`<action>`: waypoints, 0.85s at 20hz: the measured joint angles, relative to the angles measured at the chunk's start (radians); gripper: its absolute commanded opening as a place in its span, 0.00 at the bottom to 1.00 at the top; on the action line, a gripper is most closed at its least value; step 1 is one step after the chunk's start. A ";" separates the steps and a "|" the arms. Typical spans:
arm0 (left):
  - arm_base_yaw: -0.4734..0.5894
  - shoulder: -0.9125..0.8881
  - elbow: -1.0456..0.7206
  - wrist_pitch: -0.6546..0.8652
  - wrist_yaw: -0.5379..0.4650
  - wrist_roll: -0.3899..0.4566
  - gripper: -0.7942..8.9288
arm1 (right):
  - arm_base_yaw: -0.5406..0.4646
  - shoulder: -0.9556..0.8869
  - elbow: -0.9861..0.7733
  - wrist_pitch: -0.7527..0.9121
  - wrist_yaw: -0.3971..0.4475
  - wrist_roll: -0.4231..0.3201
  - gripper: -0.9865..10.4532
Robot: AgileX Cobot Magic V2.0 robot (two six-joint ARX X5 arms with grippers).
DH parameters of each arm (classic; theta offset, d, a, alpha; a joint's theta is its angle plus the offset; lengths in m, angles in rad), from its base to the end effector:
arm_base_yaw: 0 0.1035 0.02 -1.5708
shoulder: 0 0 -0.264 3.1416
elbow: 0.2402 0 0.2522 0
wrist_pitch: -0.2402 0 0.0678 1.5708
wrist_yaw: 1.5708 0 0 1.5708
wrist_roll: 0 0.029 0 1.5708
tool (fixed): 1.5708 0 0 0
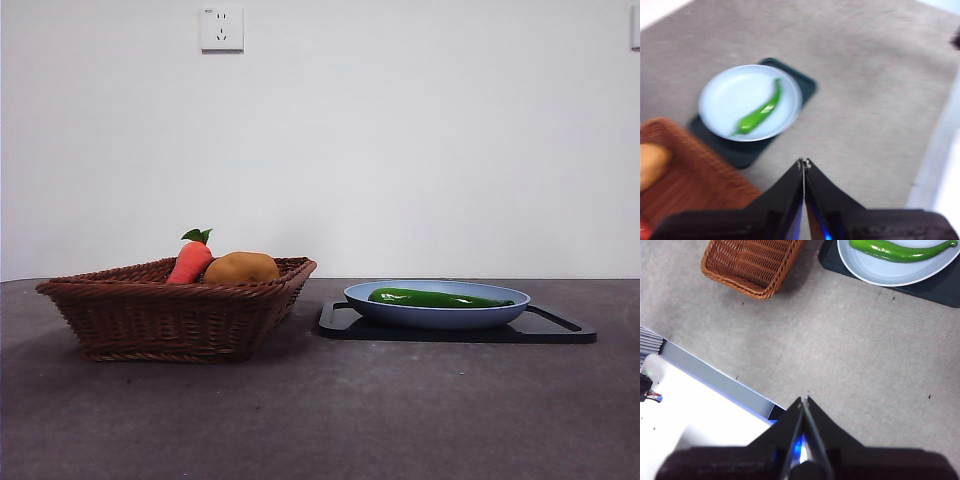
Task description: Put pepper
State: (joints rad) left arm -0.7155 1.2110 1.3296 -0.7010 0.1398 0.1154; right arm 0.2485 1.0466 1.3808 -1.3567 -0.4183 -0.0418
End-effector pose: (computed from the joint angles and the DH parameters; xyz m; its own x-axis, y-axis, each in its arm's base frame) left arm 0.1814 -0.1630 0.3861 0.5328 -0.6477 -0.5447 0.7803 0.6250 0.0200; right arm 0.1413 0.0480 0.3886 0.3618 0.5109 -0.7798 -0.4642 0.8241 0.3246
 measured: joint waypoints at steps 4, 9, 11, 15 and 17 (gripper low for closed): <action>0.163 -0.063 0.000 0.198 -0.035 0.005 0.09 | 0.000 0.000 0.000 0.000 0.000 0.000 0.10; 0.391 -0.215 -0.002 0.272 -0.033 0.026 0.09 | 0.000 0.000 0.000 0.000 0.000 0.000 0.10; 0.494 -0.294 -0.041 0.283 -0.034 0.033 0.09 | 0.000 0.000 0.000 0.000 0.000 0.000 0.10; 0.650 -0.507 -0.287 0.447 -0.034 0.034 0.09 | 0.000 0.000 0.000 0.000 0.000 0.000 0.10; 0.696 -0.621 -0.468 0.581 -0.034 0.034 0.09 | 0.000 0.000 0.000 0.000 0.000 0.000 0.10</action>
State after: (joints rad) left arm -0.0193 0.5903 0.8612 -0.1204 0.1055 0.1490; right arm 0.2485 1.0462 1.3808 -1.3567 -0.4183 -0.0418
